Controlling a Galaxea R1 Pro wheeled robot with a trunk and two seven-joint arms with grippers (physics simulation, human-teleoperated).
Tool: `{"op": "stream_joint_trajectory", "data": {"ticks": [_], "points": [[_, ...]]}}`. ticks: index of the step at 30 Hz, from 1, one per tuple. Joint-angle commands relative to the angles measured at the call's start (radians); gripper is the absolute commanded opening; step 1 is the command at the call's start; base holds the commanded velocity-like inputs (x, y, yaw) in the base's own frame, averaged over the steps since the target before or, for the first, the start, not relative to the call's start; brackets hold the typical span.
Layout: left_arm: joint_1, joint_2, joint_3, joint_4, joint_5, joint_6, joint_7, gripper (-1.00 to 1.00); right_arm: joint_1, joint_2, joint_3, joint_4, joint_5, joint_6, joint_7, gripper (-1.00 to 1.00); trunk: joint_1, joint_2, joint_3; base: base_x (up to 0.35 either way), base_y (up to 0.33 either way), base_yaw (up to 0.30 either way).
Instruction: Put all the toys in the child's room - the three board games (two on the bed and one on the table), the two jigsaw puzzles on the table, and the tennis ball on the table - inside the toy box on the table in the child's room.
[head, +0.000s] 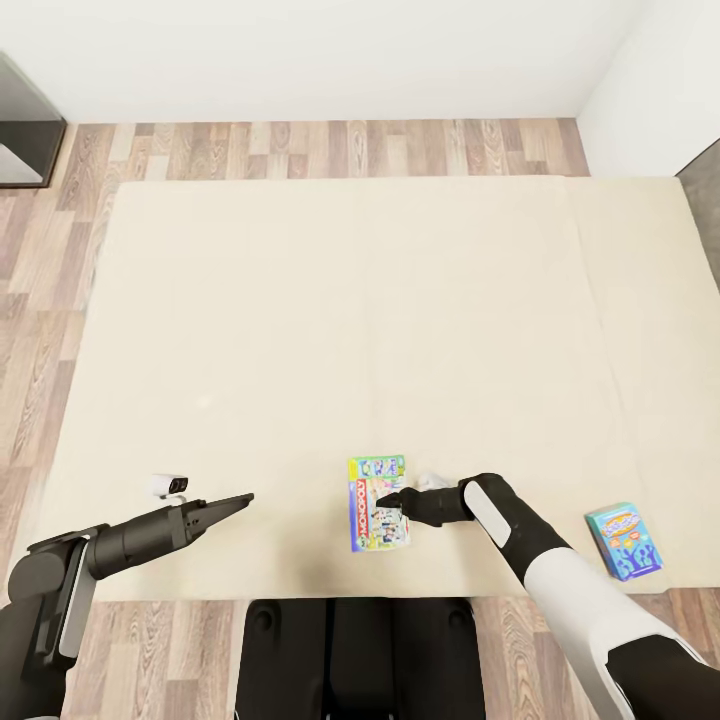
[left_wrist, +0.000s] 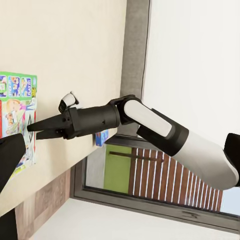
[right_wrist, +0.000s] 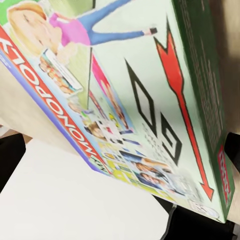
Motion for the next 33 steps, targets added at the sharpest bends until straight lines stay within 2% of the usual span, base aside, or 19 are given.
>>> {"op": "stream_joint_trajectory", "data": {"ticks": [1, 33], "points": [[0.000, 0.000, 0.000, 0.000, 0.000, 0.010, -0.004, 1.00, 0.000, -0.001, 0.003, -0.001, 0.006, 0.001, 0.006, 1.00, 0.001, -0.002, -0.001, 0.000, 0.036, 0.000], [0.000, 0.000, 0.000, 0.000, 0.000, 0.010, -0.004, 1.00, 0.000, 0.000, 0.005, -0.001, 0.005, 0.000, 0.006, 1.00, 0.001, -0.002, -0.001, 0.000, 0.021, 0.000]]}}
